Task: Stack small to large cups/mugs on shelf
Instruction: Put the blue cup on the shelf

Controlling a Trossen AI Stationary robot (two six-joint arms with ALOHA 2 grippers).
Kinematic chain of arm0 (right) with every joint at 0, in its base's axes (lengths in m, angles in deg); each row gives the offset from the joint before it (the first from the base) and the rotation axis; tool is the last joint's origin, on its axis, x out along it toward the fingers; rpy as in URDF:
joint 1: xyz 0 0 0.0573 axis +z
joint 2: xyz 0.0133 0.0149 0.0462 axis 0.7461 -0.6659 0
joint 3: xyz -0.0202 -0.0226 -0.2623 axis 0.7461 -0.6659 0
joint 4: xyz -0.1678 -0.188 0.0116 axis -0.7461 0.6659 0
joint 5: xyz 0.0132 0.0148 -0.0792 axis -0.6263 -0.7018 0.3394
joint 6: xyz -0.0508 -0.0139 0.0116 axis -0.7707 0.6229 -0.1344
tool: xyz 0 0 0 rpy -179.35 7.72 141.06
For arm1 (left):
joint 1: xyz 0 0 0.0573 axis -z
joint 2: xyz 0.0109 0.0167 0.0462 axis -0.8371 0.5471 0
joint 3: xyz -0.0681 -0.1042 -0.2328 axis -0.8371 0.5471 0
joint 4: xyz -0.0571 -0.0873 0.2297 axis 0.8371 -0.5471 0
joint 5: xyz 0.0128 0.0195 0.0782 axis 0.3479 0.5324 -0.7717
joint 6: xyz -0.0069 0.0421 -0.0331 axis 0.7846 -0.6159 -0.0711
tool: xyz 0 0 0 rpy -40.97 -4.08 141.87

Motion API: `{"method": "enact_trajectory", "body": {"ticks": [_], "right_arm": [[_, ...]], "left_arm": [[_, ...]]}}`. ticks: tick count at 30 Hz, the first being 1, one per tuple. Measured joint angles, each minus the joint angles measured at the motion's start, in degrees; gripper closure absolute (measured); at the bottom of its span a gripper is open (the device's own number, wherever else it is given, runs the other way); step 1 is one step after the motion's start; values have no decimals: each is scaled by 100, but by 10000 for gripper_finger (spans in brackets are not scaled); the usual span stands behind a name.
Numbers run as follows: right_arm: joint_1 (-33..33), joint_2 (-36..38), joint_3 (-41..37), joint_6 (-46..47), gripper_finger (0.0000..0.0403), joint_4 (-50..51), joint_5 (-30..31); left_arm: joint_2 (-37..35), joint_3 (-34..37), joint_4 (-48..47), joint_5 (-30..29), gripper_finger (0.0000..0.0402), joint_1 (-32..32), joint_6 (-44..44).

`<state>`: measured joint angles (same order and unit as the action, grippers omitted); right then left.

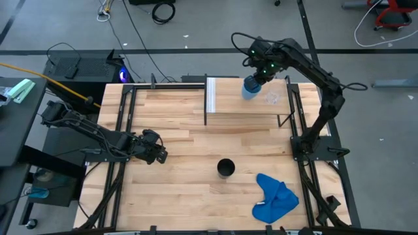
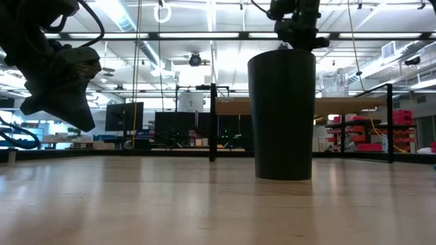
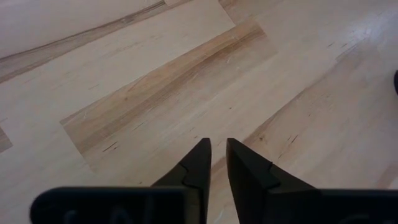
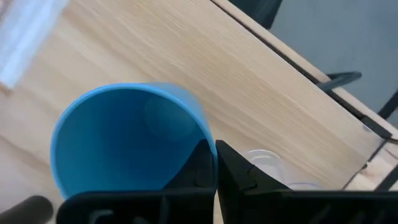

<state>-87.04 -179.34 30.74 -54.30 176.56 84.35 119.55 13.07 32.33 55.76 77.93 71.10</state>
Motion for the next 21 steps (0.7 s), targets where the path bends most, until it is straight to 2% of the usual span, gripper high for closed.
{"method": "enact_trajectory", "body": {"ticks": [21], "right_arm": [[-204,-48,-161,112,400,1,-49]], "left_arm": [[0,0,15,0,345,1,0]]}}
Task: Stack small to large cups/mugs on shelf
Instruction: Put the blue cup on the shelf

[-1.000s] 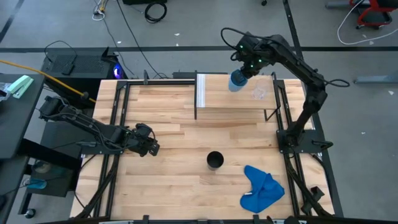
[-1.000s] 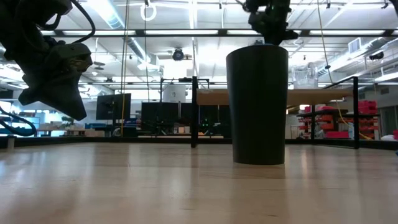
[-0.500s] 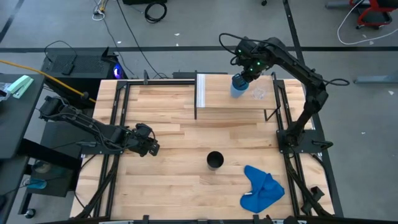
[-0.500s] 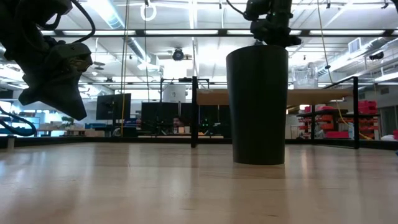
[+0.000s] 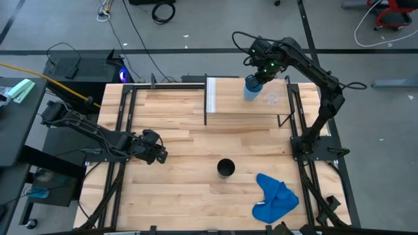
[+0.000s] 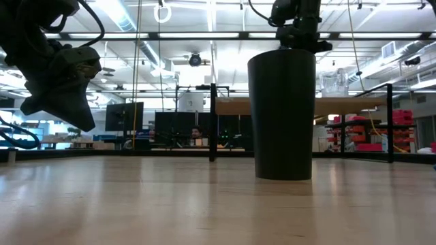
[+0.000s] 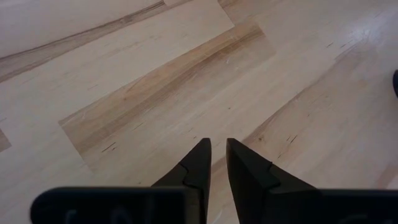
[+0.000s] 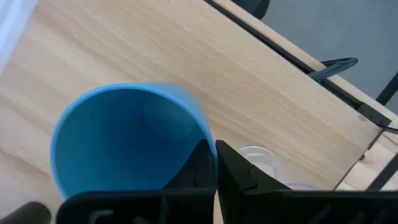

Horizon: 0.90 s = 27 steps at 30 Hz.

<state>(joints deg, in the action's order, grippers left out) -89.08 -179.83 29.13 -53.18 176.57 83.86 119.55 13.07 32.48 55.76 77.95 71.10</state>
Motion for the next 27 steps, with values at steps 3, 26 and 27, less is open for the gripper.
{"method": "enact_trajectory", "body": {"ticks": [3,26,27], "right_arm": [[-51,-2,0,44,400,0,-1],[152,-2,0,60,400,-33,52],[143,-2,0,60,400,-39,65]], "left_arm": [[0,0,2,0,349,-1,0],[0,0,17,0,349,0,0],[0,0,17,0,347,0,0]]}}
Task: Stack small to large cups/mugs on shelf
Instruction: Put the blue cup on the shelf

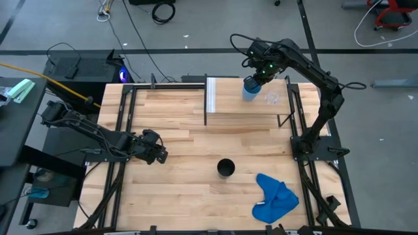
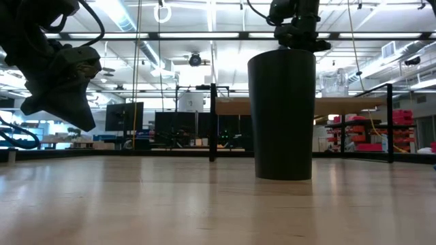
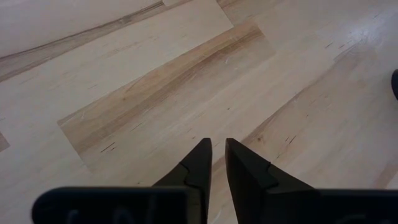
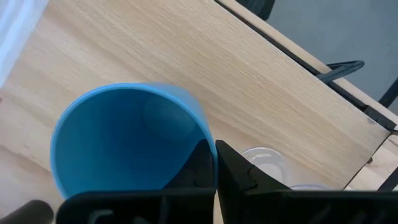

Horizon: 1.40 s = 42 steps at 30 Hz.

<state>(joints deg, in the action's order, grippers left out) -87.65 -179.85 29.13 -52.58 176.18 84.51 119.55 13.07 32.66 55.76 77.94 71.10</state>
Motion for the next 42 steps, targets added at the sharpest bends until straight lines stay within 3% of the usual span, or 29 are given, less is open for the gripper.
{"method": "enact_trajectory", "body": {"ticks": [32,42], "right_arm": [[129,-273,4,-10,399,-75,109],[129,-267,-7,-126,364,-100,109]], "left_arm": [[0,0,3,0,343,-1,0],[0,0,4,0,349,-1,0]]}}
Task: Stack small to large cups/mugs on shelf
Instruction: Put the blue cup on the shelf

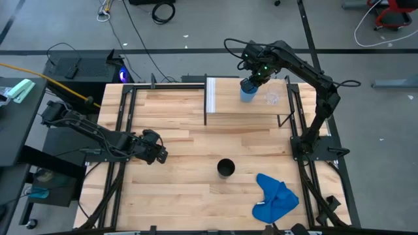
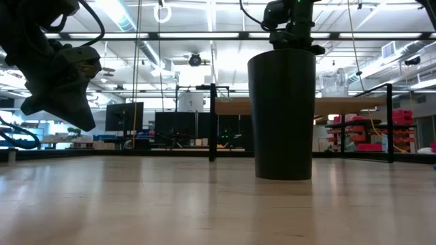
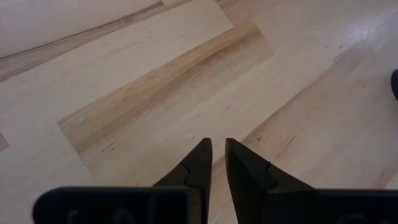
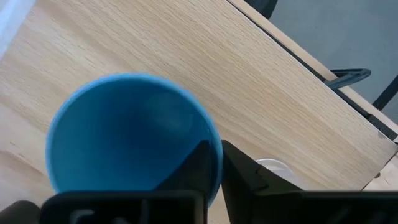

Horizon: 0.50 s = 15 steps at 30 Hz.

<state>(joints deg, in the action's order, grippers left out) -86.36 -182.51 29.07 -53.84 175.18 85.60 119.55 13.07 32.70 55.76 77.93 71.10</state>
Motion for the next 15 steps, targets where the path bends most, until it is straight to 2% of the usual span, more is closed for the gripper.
{"method": "enact_trajectory", "body": {"ticks": [15], "right_arm": [[-39,0,26,8,335,7,1]], "left_arm": [[0,0,-1,0,351,0,0]]}}
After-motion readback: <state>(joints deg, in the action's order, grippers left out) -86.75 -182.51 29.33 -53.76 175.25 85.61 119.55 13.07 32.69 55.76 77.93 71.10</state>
